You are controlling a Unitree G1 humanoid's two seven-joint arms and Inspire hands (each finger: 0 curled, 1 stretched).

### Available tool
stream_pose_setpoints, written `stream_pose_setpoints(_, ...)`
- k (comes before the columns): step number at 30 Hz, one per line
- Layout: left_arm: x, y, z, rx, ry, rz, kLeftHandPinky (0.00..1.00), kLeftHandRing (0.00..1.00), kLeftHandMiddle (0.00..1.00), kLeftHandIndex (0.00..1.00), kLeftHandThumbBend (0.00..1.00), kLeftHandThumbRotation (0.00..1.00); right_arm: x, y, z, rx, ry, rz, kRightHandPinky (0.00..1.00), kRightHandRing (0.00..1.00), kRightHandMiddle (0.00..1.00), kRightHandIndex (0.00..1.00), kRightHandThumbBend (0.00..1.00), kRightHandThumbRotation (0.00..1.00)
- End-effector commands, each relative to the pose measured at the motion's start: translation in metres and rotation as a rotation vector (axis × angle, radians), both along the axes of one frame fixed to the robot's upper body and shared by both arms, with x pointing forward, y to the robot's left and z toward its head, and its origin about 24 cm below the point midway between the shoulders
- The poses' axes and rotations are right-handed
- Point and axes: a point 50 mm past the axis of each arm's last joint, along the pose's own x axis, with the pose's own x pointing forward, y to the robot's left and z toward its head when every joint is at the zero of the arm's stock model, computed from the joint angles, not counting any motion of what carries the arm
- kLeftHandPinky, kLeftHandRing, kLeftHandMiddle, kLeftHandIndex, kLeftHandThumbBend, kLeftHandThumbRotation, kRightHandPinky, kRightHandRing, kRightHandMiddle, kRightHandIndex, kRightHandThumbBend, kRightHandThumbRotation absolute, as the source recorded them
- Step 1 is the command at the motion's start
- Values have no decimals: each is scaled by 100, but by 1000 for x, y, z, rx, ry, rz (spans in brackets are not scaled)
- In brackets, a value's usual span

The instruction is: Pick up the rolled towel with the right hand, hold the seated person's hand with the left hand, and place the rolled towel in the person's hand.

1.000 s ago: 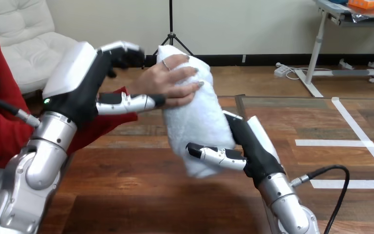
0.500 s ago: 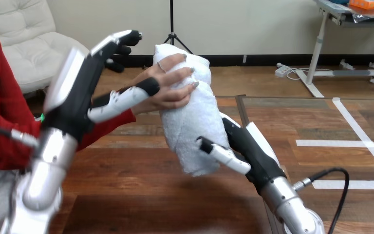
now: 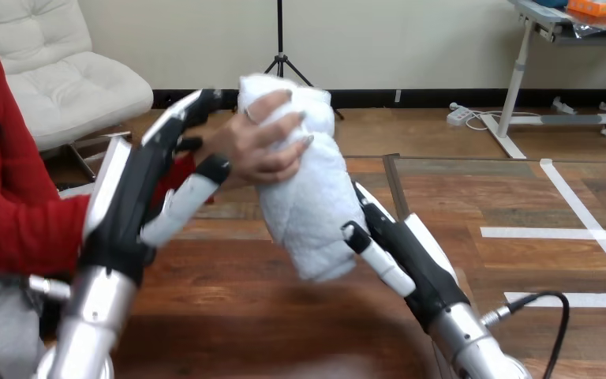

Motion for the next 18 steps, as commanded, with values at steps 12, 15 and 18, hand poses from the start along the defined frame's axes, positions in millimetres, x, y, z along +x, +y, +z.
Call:
stream_pose_setpoints(12, -33, -28, -16, -231, -69, -51, 85, 86, 86, 83, 100, 100, -6, -17, 27, 174, -59, -69, 97, 100, 98, 99, 100, 100)
stream_pose_setpoints(15, -39, -32, -21, -267, -53, -56, 85, 87, 86, 83, 99, 100, -10, -19, 28, 222, -37, -84, 98, 100, 98, 98, 100, 100)
stream_pose_setpoints(18, -46, -35, -26, -285, -31, -67, 85, 88, 86, 83, 97, 100, -17, -22, 28, 281, -21, -89, 98, 100, 98, 98, 100, 100)
